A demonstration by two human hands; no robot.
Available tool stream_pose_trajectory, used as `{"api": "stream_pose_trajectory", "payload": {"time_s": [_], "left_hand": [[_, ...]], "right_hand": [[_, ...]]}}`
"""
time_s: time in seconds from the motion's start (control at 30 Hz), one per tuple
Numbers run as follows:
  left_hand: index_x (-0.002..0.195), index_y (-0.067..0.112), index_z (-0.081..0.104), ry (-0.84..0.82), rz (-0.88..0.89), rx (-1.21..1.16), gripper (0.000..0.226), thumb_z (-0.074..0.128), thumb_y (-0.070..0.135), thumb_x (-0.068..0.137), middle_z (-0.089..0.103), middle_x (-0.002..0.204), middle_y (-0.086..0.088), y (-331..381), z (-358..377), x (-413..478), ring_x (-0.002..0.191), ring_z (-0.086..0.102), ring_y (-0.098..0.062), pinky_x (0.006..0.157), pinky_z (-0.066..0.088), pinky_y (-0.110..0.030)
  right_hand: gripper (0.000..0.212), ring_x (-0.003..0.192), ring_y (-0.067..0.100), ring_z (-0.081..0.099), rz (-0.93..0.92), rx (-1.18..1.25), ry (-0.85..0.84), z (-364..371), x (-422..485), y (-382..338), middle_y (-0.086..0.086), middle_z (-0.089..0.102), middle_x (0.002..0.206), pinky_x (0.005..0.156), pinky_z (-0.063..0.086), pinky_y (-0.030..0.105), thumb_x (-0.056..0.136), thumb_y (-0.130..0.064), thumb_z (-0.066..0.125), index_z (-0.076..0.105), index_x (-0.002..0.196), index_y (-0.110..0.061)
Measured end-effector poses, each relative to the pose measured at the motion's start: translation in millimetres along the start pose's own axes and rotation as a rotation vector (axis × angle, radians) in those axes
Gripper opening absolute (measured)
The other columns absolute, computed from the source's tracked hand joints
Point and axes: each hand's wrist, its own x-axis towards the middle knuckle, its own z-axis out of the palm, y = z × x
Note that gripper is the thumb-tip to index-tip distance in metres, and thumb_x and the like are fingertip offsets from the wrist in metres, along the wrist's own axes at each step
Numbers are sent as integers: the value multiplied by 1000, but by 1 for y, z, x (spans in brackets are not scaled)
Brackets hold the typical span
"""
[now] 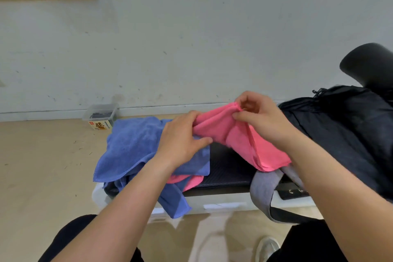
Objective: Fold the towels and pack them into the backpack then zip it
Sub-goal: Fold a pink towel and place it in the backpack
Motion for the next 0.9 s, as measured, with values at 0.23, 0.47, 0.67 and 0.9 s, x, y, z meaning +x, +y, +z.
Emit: {"api": "stream_pose_trajectory", "payload": {"time_s": [0.23, 0.47, 0.67, 0.9], "left_hand": [[90, 23, 71, 132, -46, -518, 15, 70, 31, 77, 74, 87, 4, 48, -48, 46, 81, 67, -10, 81, 54, -37], [105, 20, 65, 107, 0, -470, 31, 54, 42, 87, 73, 97, 0, 102, -93, 78, 90, 69, -22, 83, 56, -48], [90, 2, 62, 222, -68, -486, 45, 52, 45, 94, 59, 76, -1, 102, -93, 67, 68, 51, -18, 65, 40, -36], [101, 14, 67, 142, -152, -428, 27, 57, 38, 96, 71, 97, -2, 82, -84, 50, 90, 67, -23, 80, 53, -43]], "right_hand": [[20, 77, 16, 53, 36, 10, 160, -60, 29, -76, 1, 58, 78, 73, 44, 33, 87, 3, 55, 57, 79, -15], [8, 88, 20, 62, 74, -89, 225, -83, 31, -100, 9, 65, 94, 93, 54, 50, 98, -18, 53, 50, 104, -14], [23, 81, 20, 63, 106, -120, 156, -69, 10, -99, 9, 65, 88, 84, 58, 48, 101, -22, 50, 45, 116, -5], [18, 65, 20, 58, 167, -148, 90, -55, 2, -78, 13, 59, 82, 49, 52, 30, 101, -28, 50, 47, 110, -13]]}}
